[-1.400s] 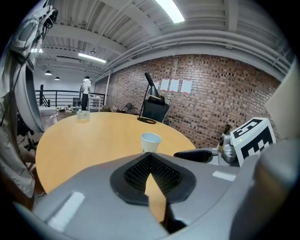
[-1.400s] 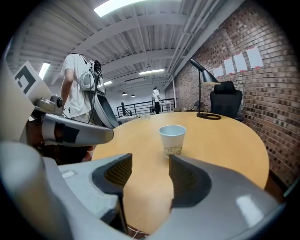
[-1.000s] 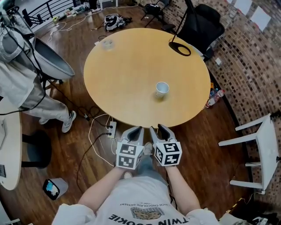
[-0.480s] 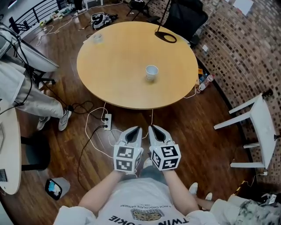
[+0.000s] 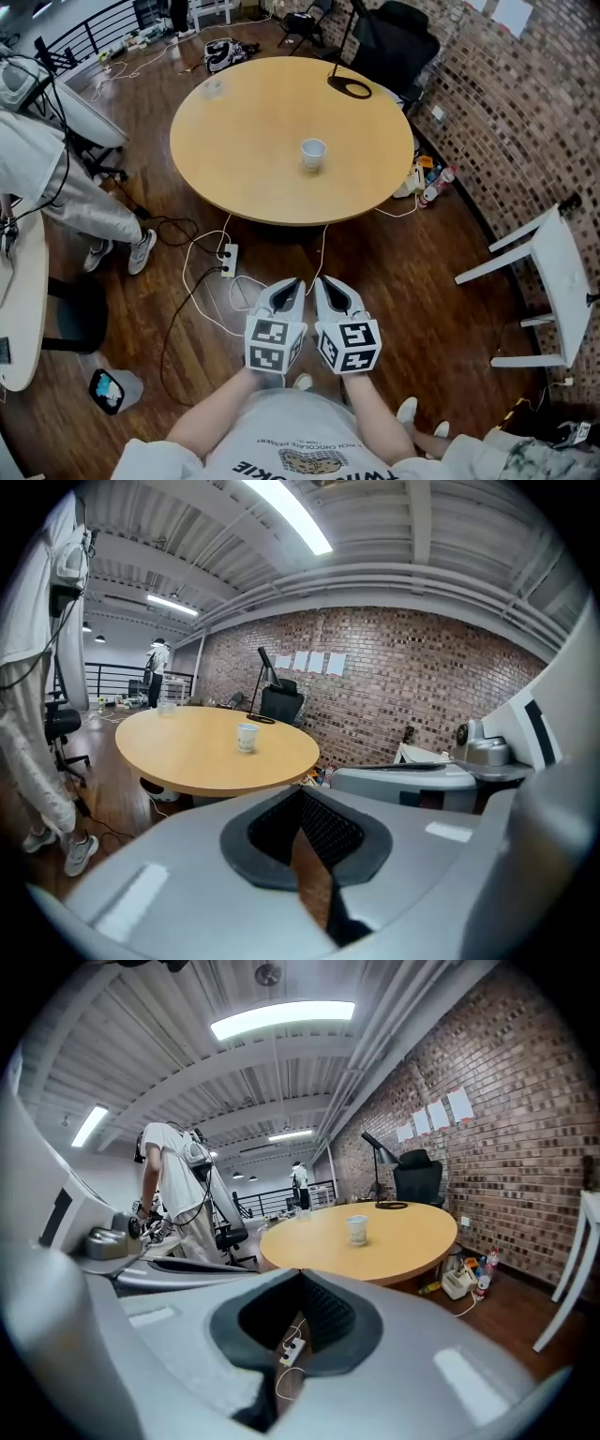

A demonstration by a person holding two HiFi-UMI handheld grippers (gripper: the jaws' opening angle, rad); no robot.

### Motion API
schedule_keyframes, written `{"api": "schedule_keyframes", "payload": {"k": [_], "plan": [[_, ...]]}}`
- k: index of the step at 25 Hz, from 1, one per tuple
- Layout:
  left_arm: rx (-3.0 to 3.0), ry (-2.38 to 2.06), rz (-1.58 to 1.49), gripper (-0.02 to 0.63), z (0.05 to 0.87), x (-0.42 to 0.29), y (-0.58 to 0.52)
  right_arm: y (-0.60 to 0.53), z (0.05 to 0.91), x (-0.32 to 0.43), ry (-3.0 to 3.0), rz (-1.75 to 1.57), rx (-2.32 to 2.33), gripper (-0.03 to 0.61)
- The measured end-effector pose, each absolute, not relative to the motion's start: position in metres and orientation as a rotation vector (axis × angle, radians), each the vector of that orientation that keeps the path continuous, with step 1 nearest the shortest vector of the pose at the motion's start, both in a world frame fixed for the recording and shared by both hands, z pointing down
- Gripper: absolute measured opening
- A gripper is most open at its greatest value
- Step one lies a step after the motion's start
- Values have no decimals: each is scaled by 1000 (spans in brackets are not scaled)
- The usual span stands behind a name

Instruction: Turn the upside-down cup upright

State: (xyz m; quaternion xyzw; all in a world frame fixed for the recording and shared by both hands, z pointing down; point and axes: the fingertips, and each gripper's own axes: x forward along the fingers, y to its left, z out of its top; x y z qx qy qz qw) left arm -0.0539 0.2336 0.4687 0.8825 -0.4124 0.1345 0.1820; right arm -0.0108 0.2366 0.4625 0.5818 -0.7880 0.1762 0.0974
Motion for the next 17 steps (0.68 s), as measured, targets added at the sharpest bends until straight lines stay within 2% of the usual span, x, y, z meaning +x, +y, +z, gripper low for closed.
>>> {"api": "schedule_keyframes", "payload": {"k": [17], "plan": [[2459,-1195,406,3,449,-8,305,308,449,35,-2382,575,1705,3]]}}
